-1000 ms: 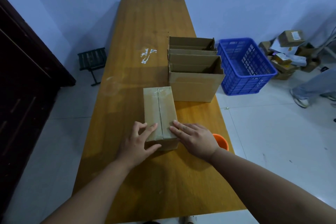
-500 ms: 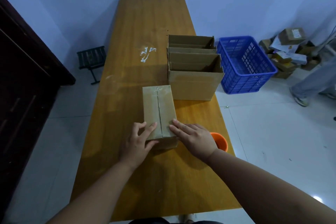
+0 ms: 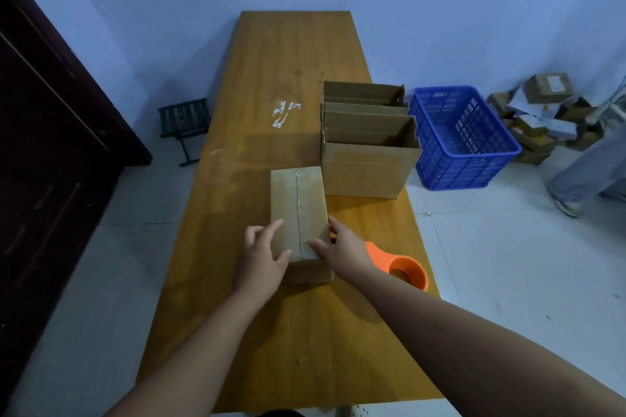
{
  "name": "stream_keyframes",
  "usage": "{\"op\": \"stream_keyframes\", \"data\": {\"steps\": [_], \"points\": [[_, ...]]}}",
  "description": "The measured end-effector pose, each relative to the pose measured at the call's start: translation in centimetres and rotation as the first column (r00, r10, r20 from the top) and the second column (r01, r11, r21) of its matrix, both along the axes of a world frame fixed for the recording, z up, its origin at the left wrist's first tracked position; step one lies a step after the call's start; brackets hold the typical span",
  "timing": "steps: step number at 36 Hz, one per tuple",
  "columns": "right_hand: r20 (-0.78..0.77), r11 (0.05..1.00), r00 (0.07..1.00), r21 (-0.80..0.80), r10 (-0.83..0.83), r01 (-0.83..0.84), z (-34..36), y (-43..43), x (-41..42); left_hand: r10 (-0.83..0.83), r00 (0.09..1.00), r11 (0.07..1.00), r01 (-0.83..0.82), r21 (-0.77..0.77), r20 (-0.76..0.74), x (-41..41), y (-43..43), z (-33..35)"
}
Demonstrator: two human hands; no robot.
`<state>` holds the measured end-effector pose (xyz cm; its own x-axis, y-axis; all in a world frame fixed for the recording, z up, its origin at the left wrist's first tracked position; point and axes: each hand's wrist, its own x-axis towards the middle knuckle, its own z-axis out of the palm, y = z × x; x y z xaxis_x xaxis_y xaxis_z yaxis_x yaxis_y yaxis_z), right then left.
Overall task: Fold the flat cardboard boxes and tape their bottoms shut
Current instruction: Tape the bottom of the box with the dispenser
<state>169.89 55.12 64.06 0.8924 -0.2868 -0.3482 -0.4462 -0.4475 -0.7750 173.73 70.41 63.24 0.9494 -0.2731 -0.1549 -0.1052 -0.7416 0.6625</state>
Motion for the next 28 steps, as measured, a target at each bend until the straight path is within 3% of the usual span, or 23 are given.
{"op": "stream_keyframes", "data": {"steps": [5, 8, 10, 15, 19, 24, 28], "points": [[0.022, 0.993, 0.998, -0.105, 0.061, -0.058, -0.4, 1.9, -0.6, 0.213, 0.965, 0.977, -0.21, 0.036, -0.155, 1.1, -0.2, 1.3], [0.078, 0.958, 0.978, -0.23, 0.193, -0.171, -0.4, 3.7, -1.6, 0.273, 0.922, 0.959, -0.238, 0.155, -0.273, 2.3, -0.2, 2.0], [0.128, 0.955, 0.968, -0.23, 0.218, -0.185, -0.3, 4.7, -2.1, 0.289, 0.905, 0.949, -0.226, 0.221, -0.313, 3.1, 0.0, 2.1], [0.178, 0.987, 0.973, -0.101, 0.145, -0.128, -0.1, 6.1, -2.2, 0.328, 0.877, 0.936, -0.251, 0.245, -0.351, 4.1, 0.7, 1.8], [0.184, 0.967, 0.956, -0.151, 0.23, -0.204, 0.3, 7.1, -1.8, 0.386, 0.858, 0.916, -0.311, 0.255, -0.34, 4.4, 2.4, 1.9], [0.137, 0.882, 0.905, -0.324, 0.402, -0.343, 1.2, 8.0, -1.5, 0.42, 0.811, 0.906, -0.348, 0.24, -0.407, 4.3, 4.5, 1.6], [0.165, 0.863, 0.881, -0.344, 0.443, -0.37, 0.8, 9.3, -1.2, 0.464, 0.803, 0.886, -0.411, 0.215, -0.374, 3.2, 5.2, 1.2]]}}
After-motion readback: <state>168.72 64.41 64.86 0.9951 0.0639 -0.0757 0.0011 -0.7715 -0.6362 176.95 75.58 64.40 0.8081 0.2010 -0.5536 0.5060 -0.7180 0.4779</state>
